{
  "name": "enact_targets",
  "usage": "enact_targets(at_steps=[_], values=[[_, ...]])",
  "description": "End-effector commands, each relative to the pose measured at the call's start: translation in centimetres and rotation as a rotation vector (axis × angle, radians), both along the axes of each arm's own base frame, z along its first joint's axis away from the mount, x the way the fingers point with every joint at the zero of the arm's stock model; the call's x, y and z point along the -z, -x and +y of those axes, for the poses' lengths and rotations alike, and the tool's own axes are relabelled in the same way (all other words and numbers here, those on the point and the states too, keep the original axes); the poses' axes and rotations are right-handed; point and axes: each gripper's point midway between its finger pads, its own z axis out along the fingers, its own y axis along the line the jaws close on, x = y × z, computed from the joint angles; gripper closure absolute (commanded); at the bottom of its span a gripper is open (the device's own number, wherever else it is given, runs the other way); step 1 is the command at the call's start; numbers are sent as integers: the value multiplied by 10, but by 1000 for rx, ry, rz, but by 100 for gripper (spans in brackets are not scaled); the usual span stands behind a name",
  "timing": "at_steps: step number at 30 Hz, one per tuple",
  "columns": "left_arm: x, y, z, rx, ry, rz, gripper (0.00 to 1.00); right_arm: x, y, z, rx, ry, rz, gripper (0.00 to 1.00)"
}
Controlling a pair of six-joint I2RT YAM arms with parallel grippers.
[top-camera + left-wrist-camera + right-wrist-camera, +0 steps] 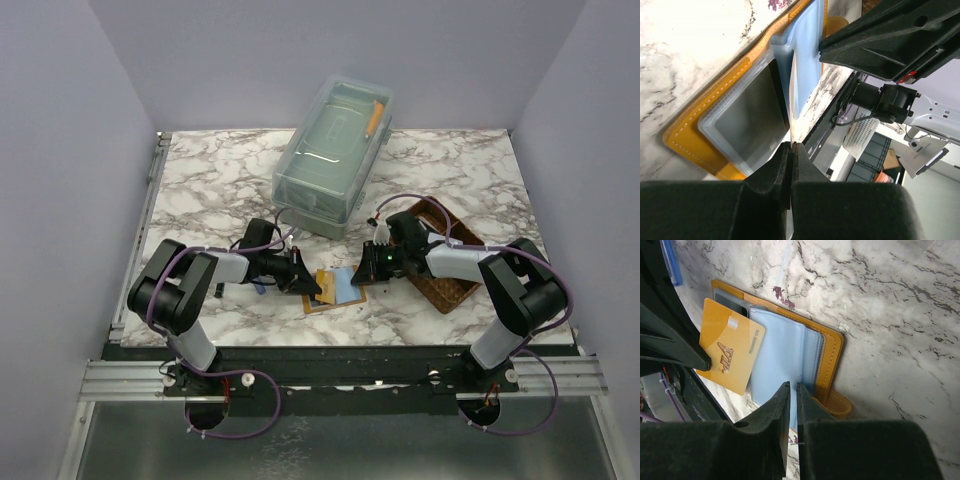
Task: Put the credit cards into the card holder
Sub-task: Insert the credit card into the card holder.
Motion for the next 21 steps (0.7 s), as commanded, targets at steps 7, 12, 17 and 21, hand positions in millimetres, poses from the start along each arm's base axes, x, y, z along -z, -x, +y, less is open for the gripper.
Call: enact_targets(at_steps=[7,12,17,21], values=[[9,-15,-11,-83,-28,-36,100,14,8,-8,13,38,18,87],[13,-20,-6,-154,-65,-44,100,12,9,-8,17,35,16,87],[17,-22,-7,-190,-86,-62,100,12,10,-8,22,29,19,87],[19,-22,-12,-197,-88,-63,100,14,11,-10,47,38,37,86]])
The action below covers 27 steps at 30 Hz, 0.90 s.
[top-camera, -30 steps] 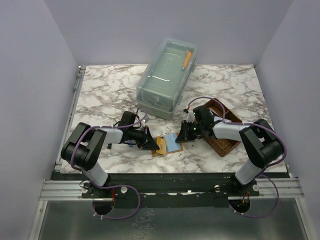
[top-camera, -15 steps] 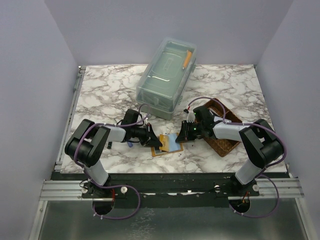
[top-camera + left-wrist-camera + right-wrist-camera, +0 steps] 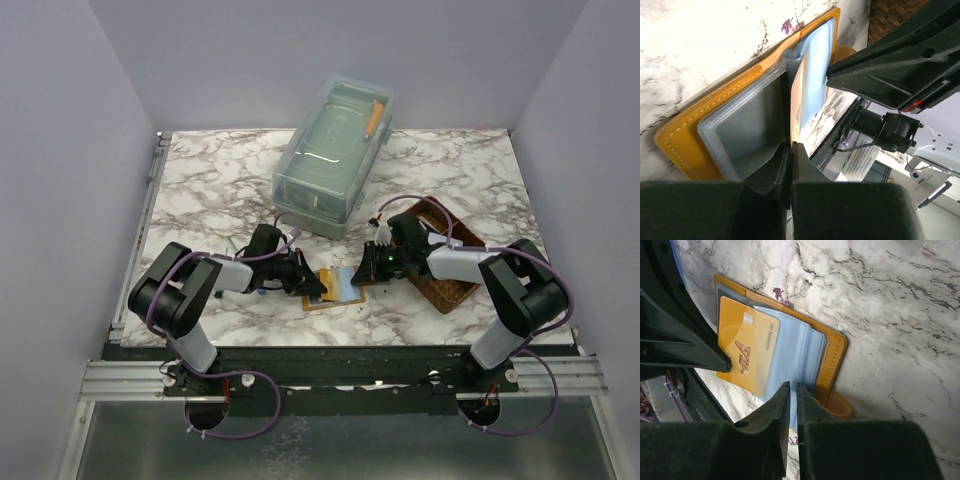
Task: Put the credit cards into the card holder
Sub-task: Insert the credit card into the card holder.
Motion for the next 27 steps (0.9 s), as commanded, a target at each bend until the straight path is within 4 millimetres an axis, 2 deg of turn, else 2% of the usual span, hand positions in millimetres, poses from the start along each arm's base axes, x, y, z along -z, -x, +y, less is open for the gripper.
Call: enact_targets(at_steps=[1,7,14,18,22,27], values=[[5,-12,-2,-72,-34,-47,100,13,9,-11,51,58,42,85],[6,-14,-10,-110,-51,-61,100,9,10,-12,128,40,91,76],[9,-9,-23,-85,-71,-62,99,9,14,-10,124,12,99,75],[14,-3,-13,-84,-136,-51,79,11,14,-11,121,24,90,76],[17,-2,1,-75,-241,-82,62,12,15,-12,113,28,87,77],[13,-7,5,-76,-282,-125,50,12,14,-13,102,39,78,78]])
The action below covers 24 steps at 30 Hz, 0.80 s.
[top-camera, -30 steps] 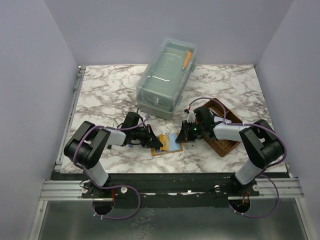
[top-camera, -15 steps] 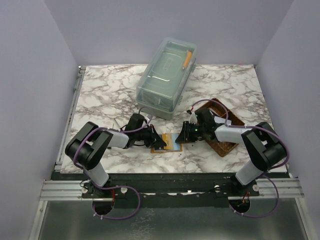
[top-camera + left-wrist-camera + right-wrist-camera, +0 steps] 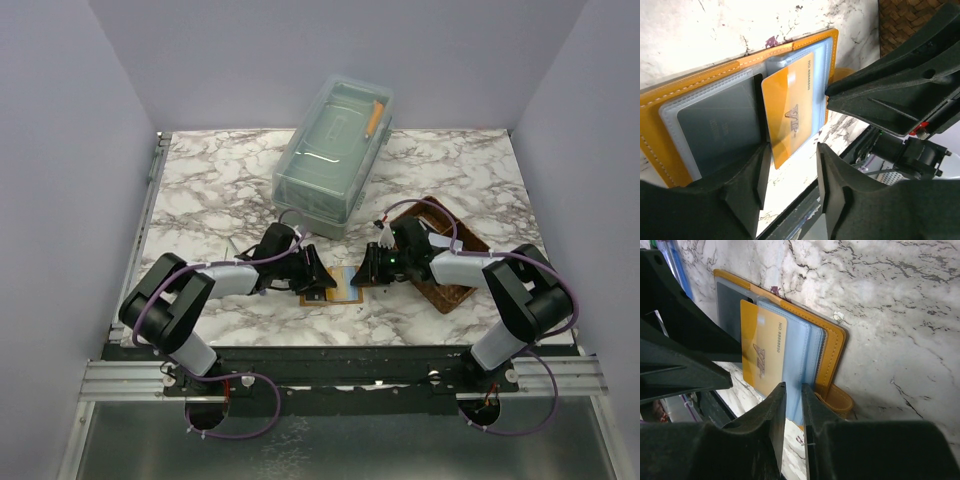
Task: Put the credit cards into the card holder
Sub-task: Insert the credit card into the card holder.
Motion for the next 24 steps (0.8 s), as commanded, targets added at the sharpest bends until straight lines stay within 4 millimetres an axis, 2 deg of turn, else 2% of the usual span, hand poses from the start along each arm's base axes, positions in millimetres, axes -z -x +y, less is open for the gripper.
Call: enact_targets(at_steps=[1,4,7,14,17,20,24], values=[[15,-4,19,-22,-147,-30,49,16,10,-12,9,70,30,78],[14,-10,13,-13,-163,-53,48,16,9,-11,5,70,28,79],[11,-15,-2,22,-164,-74,48,17,9,-10,-3,65,27,79],[5,-2,-42,151,-167,-144,48,15,9,-10,20,52,29,80],[8,2,-40,175,-191,-135,47,13,7,-13,49,63,24,79],[7,3,-27,157,-235,-140,43,11,8,-14,60,56,35,77],[0,5,-16,145,-258,-145,41,6,9,-15,74,45,43,68]])
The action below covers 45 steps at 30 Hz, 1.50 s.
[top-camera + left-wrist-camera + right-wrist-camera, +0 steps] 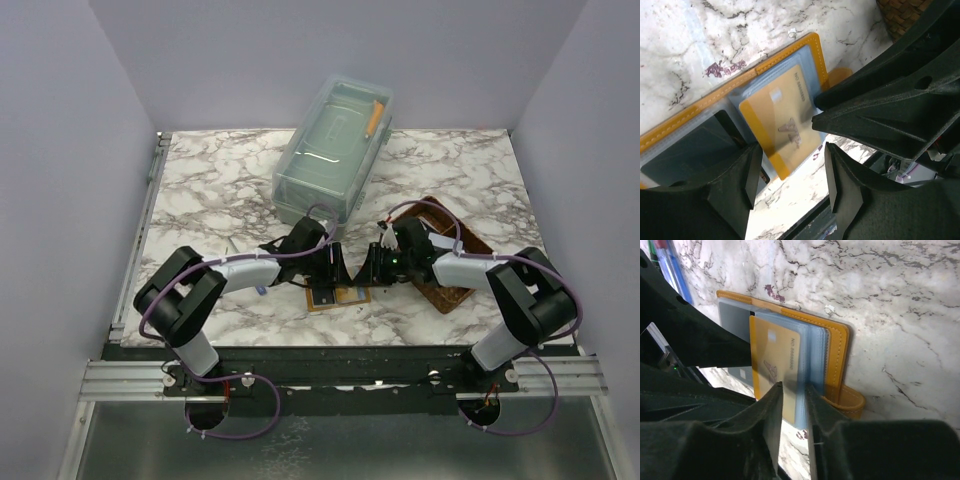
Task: Put the credit cards into the card holder
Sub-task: Insert the credit card into the card holder, then pick up the credit card from the storage box.
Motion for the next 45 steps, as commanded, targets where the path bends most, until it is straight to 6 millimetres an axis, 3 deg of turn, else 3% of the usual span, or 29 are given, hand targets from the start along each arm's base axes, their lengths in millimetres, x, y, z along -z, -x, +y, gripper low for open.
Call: enact_targets(at_steps=[1,5,11,16,19,25,30,34,38,41,45], values=[[1,9,22,-1,-84,-4,41,6,8,-11,41,39,30,66],[-3,9,23,-15,-75,-3,40,0,8,-12,48,34,24,60],[13,8,16,-2,-75,34,44,-1,9,-11,49,26,31,58],[9,3,-7,38,26,36,55,-1,11,-10,47,12,43,59],[3,2,-7,39,29,9,61,-1,12,-9,45,4,49,62],[2,9,16,3,-42,-6,48,-1,14,-11,51,7,54,66],[-16,6,19,-14,-35,-45,47,-3,15,-11,45,5,57,65],[-24,1,15,-7,-26,-65,58,-4,15,-11,42,5,57,64],[-19,1,1,36,10,-26,79,-5,16,-10,42,-5,62,64],[-8,2,-3,38,22,-4,84,-8,16,-9,38,-14,60,64],[15,6,7,21,-35,26,89,-11,15,-7,31,-25,56,62]])
